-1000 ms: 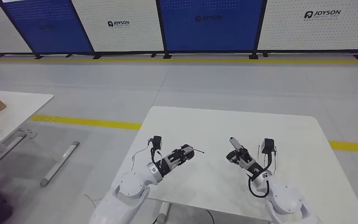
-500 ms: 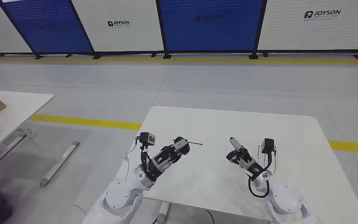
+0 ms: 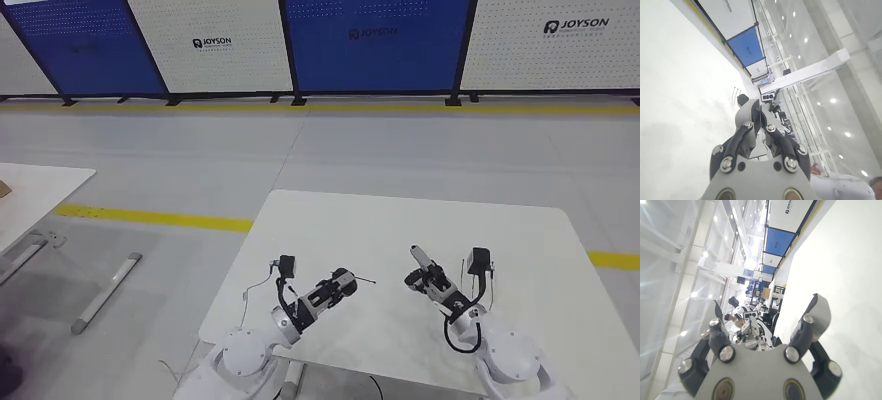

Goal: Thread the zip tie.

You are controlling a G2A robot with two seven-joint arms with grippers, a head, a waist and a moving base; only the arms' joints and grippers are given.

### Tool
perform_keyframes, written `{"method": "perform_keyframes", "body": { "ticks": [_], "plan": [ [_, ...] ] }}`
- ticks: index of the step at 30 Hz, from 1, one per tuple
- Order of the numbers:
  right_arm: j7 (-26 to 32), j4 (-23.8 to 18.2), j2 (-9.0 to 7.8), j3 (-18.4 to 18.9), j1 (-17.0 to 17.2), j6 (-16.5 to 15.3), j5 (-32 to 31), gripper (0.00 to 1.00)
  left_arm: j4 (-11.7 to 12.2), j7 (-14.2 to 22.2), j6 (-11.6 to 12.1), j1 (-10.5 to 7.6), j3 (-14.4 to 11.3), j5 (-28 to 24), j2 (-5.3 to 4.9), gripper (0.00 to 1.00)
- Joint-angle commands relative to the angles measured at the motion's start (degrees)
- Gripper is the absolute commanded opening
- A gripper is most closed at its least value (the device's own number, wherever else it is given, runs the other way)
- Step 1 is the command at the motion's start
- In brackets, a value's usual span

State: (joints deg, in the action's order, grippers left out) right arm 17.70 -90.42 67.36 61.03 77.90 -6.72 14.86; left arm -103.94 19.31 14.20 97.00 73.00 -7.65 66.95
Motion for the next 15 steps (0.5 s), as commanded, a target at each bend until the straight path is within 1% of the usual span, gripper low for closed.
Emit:
{"method": "perform_keyframes", "body": {
  "ticks": [1, 5, 9, 11, 12, 13, 15],
  "plan": [
    [0.00, 0.00, 0.00, 0.00, 0.00, 0.00, 0.00, 1.00, -0.02, -0.20, 0.02, 0.02, 0.04, 0.21, 0.00, 0.00],
    [0.00, 0.00, 0.00, 0.00, 0.00, 0.00, 0.00, 1.00, -0.02, -0.20, 0.02, 0.02, 0.04, 0.21, 0.00, 0.00],
    [0.56, -0.64, -0.11, -0.17, 0.19, 0.00, -4.49, 1.00, -0.02, -0.20, 0.02, 0.02, 0.04, 0.21, 0.00, 0.00],
    [0.13, -1.18, -0.27, 0.55, 0.37, 1.02, -6.44, 1.00, -0.02, -0.20, 0.02, 0.02, 0.04, 0.21, 0.00, 0.00],
    [-0.78, -1.65, -0.41, 1.17, 0.38, 1.87, -8.52, 1.00, -0.02, -0.20, 0.02, 0.02, 0.04, 0.21, 0.00, 0.00],
    [-1.74, -2.61, -0.59, 1.85, 0.71, 2.97, -10.88, 1.00, -0.02, -0.20, 0.02, 0.02, 0.04, 0.21, 0.00, 0.00],
    [-2.17, -4.09, -0.84, 3.01, 1.37, 4.49, -12.66, 1.00, -0.02, -0.20, 0.02, 0.02, 0.04, 0.21, 0.00, 0.00]
  ]
}}
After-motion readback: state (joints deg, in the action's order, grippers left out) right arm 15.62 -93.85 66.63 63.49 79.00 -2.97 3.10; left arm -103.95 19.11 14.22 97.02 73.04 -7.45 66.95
